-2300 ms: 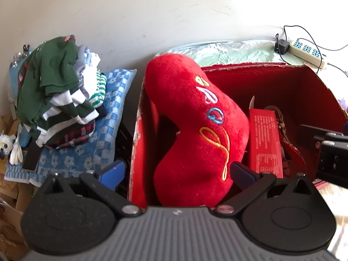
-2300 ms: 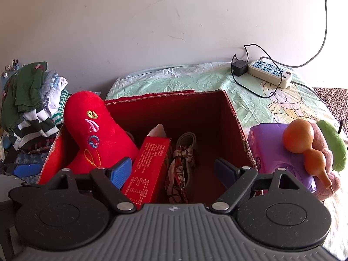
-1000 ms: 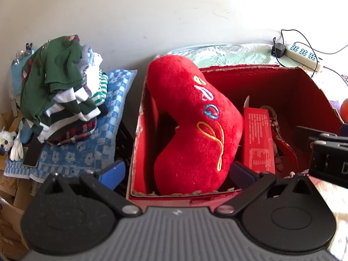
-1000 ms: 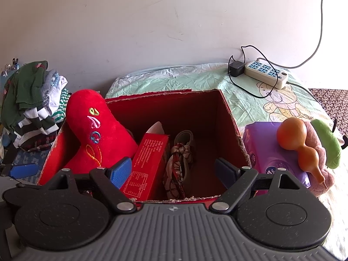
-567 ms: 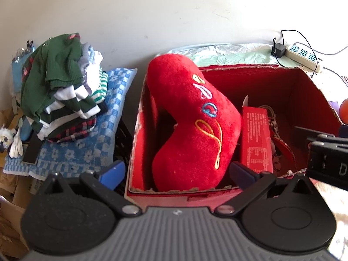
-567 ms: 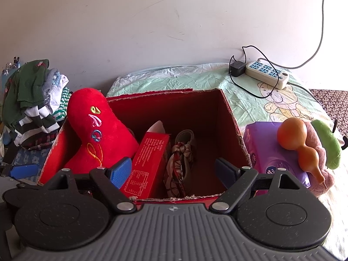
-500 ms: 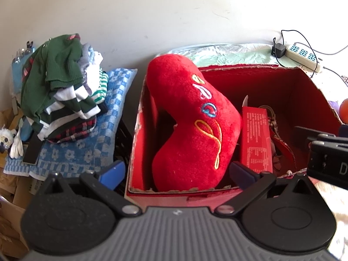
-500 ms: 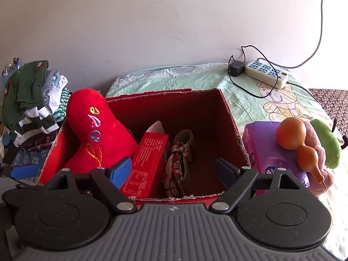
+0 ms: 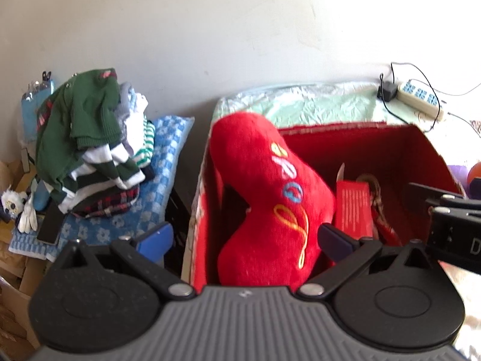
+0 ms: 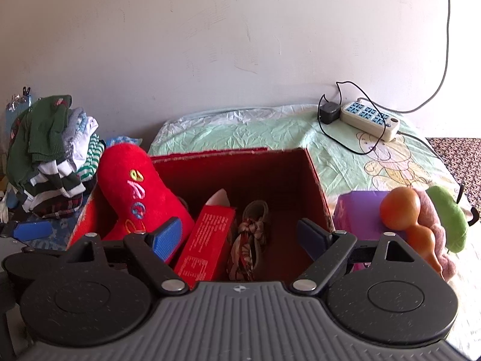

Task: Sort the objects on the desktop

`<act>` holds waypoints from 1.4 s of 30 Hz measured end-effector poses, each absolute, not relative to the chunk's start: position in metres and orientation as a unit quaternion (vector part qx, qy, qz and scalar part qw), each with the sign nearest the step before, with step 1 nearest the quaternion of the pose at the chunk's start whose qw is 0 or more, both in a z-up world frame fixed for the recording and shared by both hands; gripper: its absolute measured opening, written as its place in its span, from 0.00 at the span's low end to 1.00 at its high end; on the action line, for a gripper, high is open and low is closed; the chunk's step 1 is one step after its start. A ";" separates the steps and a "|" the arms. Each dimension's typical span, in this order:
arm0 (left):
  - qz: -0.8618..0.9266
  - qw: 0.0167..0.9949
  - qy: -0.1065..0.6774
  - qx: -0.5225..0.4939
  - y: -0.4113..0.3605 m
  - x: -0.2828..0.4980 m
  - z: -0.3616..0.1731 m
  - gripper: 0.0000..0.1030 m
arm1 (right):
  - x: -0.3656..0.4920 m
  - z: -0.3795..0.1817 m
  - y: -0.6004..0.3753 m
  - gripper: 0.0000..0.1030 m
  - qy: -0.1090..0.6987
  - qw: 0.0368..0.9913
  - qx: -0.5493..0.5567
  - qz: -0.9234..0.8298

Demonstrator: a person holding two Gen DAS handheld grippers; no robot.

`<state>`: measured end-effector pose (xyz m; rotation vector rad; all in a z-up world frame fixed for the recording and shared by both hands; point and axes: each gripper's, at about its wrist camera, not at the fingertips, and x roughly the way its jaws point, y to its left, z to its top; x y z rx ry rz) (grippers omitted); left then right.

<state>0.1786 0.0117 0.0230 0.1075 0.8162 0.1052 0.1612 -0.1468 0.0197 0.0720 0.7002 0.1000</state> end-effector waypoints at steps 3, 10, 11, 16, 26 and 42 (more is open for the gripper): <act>0.046 0.916 0.398 0.041 0.012 0.181 0.026 1.00 | 0.162 0.024 -0.148 0.84 0.338 0.939 0.038 0.047; 0.037 0.914 0.404 0.032 0.008 0.181 0.024 1.00 | 0.163 0.025 -0.151 0.84 0.341 0.938 0.037 0.042; 0.036 0.913 0.405 0.031 0.007 0.181 0.023 1.00 | 0.163 0.024 -0.151 0.84 0.341 0.938 0.037 0.042; 0.032 0.912 0.408 0.024 0.007 0.181 0.021 1.00 | 0.164 0.025 -0.149 0.84 0.341 0.939 0.031 0.042; 0.032 0.914 0.405 0.021 0.009 0.181 0.022 1.00 | 0.164 0.026 -0.146 0.84 0.339 0.939 0.027 0.046; 0.027 0.915 0.401 0.014 0.013 0.180 0.019 0.99 | 0.163 0.028 -0.143 0.84 0.336 0.940 0.025 0.047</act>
